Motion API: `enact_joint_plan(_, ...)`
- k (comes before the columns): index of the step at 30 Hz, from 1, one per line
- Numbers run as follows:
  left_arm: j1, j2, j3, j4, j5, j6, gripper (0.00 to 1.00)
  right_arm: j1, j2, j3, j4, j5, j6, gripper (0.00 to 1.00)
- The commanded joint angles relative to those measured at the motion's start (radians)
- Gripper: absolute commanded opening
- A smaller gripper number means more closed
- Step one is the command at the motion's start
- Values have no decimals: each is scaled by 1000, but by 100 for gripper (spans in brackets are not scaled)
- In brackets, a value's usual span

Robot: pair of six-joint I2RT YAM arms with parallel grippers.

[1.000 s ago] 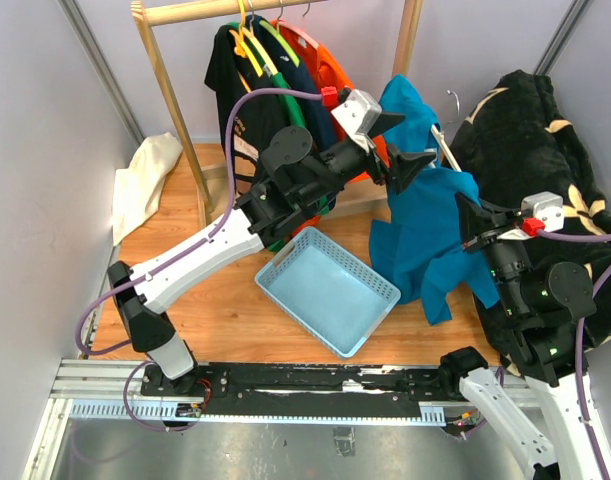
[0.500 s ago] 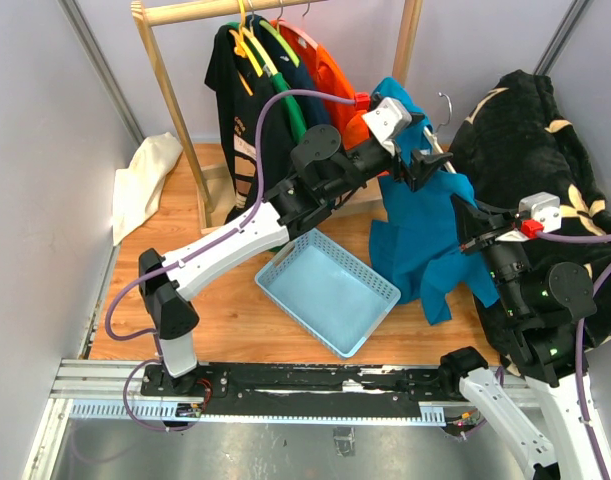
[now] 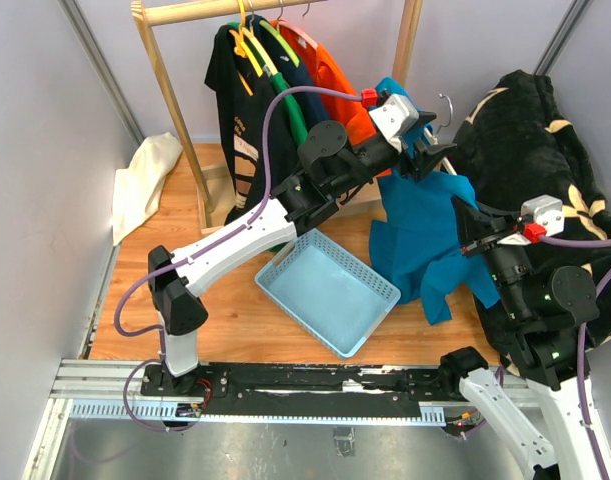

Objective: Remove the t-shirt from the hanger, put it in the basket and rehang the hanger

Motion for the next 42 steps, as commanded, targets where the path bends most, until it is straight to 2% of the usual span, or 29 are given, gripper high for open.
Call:
enact_joint_plan(1,-6,9,30,14,16,1,64,22,-21,27,60,-18,5,1)
enact_joint_plan(7,-6,11,33,20,17,-3,52,22,-28,34,52,-20,6,1)
enact_joint_plan(15,-6,15,43,13,18,-8,29,22,-32,37,43,-25,8,1)
enact_joint_plan(17,-6,20,48,12,20,-11,20,22,-33,37,42,-25,7,1)
enact_joint_plan(19,-6,22,56,6,18,-16,5,22,-34,36,41,-24,8,1)
enact_joint_plan(20,-6,24,60,3,14,-20,1,22,-34,36,39,-22,7,1)
enact_joint_plan(24,-5,24,69,-6,-6,-29,0,23,-31,37,34,-16,6,3)
enact_joint_plan(25,-6,23,72,-9,-15,-31,1,22,-30,39,29,-14,6,11)
enact_joint_plan(28,-6,24,83,-20,-45,-31,1,22,-26,41,16,-15,3,57)
enact_joint_plan(29,-6,24,89,-23,-52,-29,1,22,-27,44,10,-13,1,68)
enact_joint_plan(30,-5,24,93,-28,-62,-25,0,22,-29,44,2,-9,0,75)
enact_joint_plan(33,-3,21,110,-51,-91,-16,0,22,-41,52,-32,1,-3,85)
enact_joint_plan(42,22,4,164,-95,-110,-39,0,23,-134,33,-149,26,40,88)
